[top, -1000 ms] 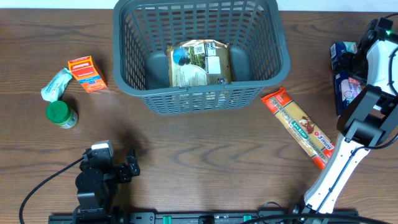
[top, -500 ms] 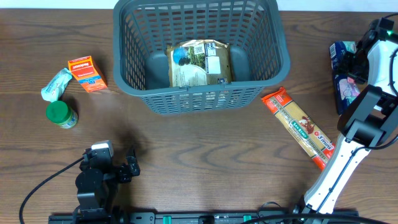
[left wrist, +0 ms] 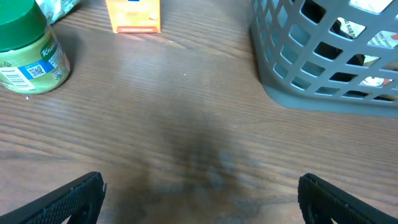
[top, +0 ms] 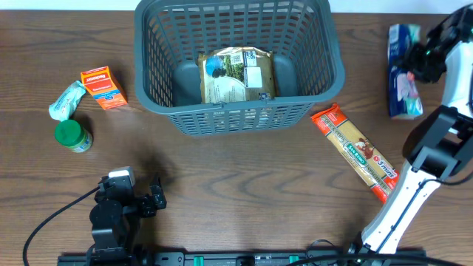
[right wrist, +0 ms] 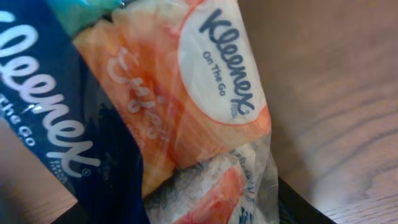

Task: Pack container
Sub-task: 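Carry the Kleenex pack into the basket and release it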

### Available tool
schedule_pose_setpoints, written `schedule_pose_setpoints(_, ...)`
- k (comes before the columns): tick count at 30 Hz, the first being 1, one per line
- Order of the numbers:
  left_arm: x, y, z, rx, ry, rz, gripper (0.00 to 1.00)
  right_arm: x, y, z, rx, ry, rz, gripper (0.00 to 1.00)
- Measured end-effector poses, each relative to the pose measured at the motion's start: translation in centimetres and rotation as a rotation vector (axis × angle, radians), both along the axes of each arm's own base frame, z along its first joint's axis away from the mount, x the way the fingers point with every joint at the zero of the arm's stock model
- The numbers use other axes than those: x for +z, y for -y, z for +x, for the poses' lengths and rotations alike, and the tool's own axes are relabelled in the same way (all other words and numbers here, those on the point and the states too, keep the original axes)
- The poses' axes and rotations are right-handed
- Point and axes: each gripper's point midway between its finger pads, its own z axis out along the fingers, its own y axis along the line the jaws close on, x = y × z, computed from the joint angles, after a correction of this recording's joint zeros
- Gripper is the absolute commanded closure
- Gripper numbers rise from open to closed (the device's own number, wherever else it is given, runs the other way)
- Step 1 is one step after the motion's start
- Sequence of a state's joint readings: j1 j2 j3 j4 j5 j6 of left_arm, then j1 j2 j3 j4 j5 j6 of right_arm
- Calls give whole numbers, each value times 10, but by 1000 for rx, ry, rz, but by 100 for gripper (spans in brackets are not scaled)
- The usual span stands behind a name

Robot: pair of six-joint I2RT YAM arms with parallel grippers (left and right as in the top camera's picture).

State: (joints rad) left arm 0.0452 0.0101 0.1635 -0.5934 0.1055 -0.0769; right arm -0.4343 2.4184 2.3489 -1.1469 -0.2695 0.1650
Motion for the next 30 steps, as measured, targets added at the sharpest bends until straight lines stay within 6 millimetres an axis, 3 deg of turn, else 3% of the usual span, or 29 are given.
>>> schedule_pose_setpoints(1, 0, 0, 0, 0, 0, 0, 1, 12, -2, 2, 3, 27, 1, 72)
schedule_pose_setpoints(4, 0, 0, 0, 0, 0, 0, 2, 82, -13, 5, 22, 172, -23, 71)
schedule_pose_setpoints(8, 0, 0, 0, 0, 0, 0, 1, 191, -43, -8, 79, 380, -94, 71)
schedule_pose_setpoints(10, 0, 0, 0, 0, 0, 0, 1, 250, -73, -21, 144, 503, -144, 71)
schedule_pose_setpoints(13, 0, 0, 0, 0, 0, 0, 1, 313, -122, -45, 271, 647, -204, 71)
schedule_pose_setpoints(17, 0, 0, 0, 0, 0, 0, 1, 366, -190, -78, 482, 795, -279, 72)
schedule_pose_setpoints(22, 0, 0, 0, 0, 0, 0, 1, 385, -260, -102, 739, 894, -337, 72)
schedule_pose_setpoints(30, 0, 0, 0, 0, 0, 0, 1, 355, -379, -114, 1202, 959, -347, 65)
